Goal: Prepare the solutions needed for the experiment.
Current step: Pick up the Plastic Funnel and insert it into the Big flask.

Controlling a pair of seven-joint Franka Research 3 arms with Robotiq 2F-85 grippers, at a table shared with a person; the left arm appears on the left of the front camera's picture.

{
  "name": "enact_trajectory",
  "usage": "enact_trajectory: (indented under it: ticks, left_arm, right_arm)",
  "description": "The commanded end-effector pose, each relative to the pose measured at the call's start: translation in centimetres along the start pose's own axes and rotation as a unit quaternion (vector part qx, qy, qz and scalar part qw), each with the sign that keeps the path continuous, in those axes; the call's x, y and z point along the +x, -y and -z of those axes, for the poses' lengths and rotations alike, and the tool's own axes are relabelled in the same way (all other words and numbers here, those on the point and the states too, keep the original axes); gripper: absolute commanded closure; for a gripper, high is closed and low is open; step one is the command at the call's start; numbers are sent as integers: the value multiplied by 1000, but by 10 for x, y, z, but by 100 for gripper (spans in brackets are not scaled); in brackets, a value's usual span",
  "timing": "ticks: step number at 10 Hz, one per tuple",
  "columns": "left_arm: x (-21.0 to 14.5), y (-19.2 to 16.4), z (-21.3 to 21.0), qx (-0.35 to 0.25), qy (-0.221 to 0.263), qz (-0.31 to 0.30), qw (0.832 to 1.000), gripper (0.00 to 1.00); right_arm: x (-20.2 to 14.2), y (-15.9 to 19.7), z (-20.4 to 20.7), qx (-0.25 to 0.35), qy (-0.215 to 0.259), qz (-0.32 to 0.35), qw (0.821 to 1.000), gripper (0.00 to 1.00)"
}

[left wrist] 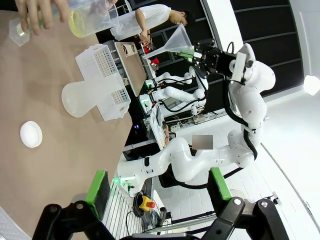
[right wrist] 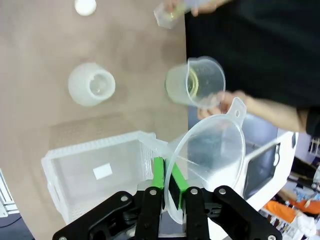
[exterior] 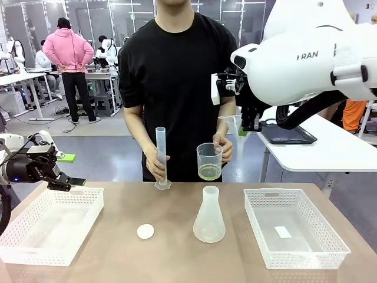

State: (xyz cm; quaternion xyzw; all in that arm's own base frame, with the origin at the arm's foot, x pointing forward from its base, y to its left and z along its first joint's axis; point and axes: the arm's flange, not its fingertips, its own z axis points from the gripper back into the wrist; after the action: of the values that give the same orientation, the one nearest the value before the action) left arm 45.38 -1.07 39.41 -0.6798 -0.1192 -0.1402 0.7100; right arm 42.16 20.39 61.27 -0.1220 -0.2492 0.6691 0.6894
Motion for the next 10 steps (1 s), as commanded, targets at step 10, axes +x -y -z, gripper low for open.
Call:
enact_trajectory:
  ticks: [10]
  left_arm:
    - [1, 2, 1, 5, 1, 4, 1000, 0]
  right_arm:
    - [30, -67, 13, -31, 83, -80, 993, 94]
